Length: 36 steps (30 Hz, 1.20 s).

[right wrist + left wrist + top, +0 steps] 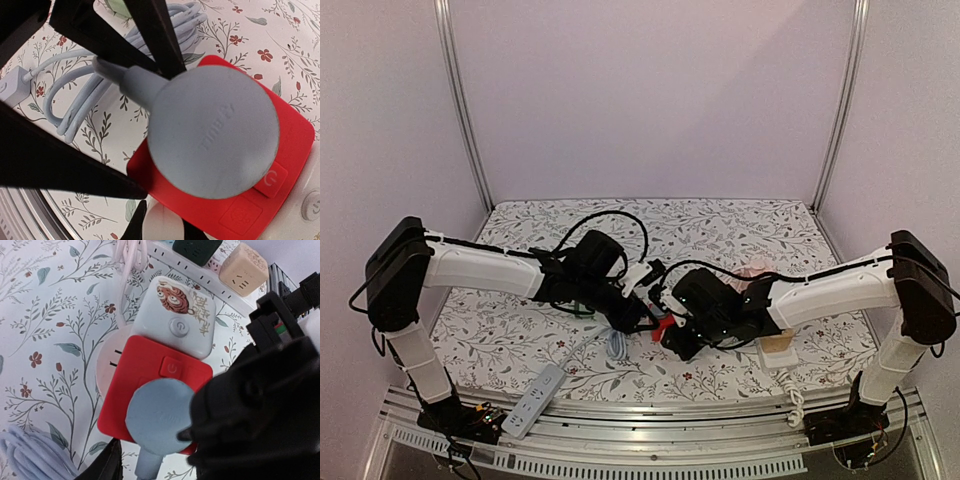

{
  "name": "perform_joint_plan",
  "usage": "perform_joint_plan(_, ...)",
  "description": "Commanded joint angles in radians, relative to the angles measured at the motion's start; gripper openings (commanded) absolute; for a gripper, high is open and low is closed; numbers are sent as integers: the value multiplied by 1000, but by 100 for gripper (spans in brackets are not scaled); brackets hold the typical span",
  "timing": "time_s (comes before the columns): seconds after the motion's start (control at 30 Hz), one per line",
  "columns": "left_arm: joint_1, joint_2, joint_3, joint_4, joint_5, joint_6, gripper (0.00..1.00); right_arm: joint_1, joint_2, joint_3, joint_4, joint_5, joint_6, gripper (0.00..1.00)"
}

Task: Pull the plug off the socket
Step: Remove the plug from the socket.

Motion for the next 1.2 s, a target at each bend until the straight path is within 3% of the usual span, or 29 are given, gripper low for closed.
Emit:
perform_joint_plan(0.0, 1, 45, -7, 20, -114, -11, 46, 34, -41, 23, -7, -201, -39, 0)
perform_joint_plan(0.27, 1, 47, -6, 19, -116, -11, 42, 37, -42, 34, -35, -237, -68, 0)
perform_joint_plan(0.87, 2, -72, -119, 62, -125, -46, 28, 35, -66, 82, -311, 211, 247, 0)
perform_joint_plan(1.0, 0, -73, -119, 65, -114, -48, 19, 35, -66, 108, -355, 278, 275, 0)
perform_joint_plan(1.17, -2, -79, -124, 77, -119, -55, 0, 34, -58, 138, -402, 340, 300, 0)
